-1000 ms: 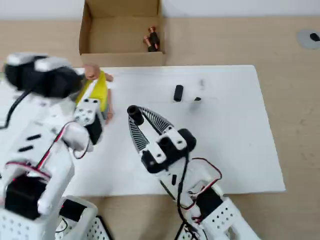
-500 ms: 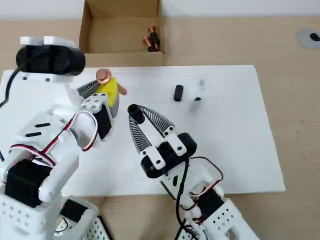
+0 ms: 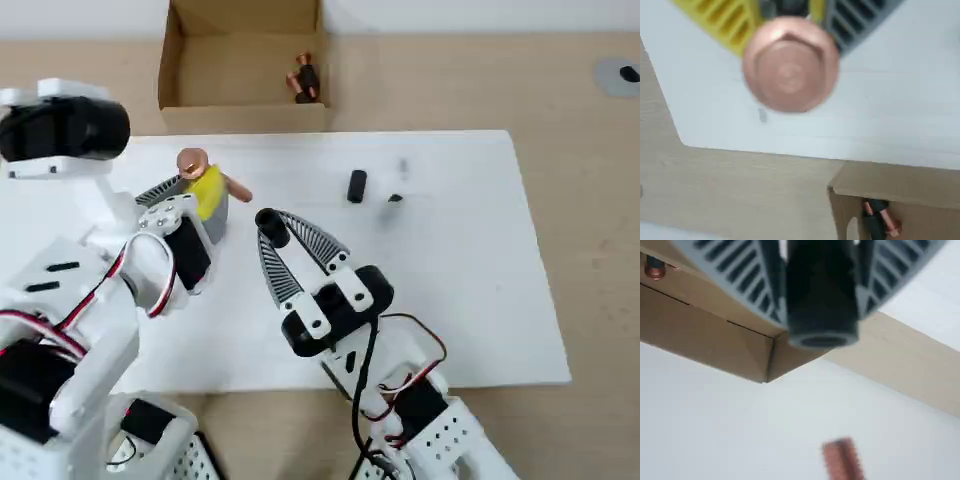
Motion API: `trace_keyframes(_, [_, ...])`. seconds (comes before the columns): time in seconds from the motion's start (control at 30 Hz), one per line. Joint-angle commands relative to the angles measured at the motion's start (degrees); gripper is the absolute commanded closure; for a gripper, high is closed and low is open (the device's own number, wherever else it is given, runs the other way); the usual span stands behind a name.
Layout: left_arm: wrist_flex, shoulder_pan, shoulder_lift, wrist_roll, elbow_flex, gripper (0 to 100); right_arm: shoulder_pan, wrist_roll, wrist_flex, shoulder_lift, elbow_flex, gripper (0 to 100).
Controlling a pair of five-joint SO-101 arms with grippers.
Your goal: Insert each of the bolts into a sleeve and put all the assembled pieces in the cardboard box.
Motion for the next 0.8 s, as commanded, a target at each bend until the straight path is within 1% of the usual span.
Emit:
trace_keyframes(0.0, [-0.35, 0.70, 0.04, 0.44, 0.44, 99, 0.75, 0.26, -1.14, -1.27, 0.04, 98.9])
trace_keyframes(0.33, [-5.10, 0.70, 0.04, 0.44, 6.77, 99, 0.66, 0.26, -1.14, -1.27, 0.04, 98.9])
trace_keyframes(0.47, [-5.80, 0.88, 0.04, 2.11, 7.74, 99, 0.66, 0.26, -1.14, -1.27, 0.04, 98.9])
trace_keyframes(0.67, [-5.45, 4.84, 0.04, 3.08, 7.38, 99, 0.66, 0.26, -1.14, -1.27, 0.04, 98.9])
trace_keyframes(0.77, [-5.45, 5.45, 0.04, 3.08, 7.38, 99, 0.66, 0.26, -1.14, -1.27, 0.04, 98.9])
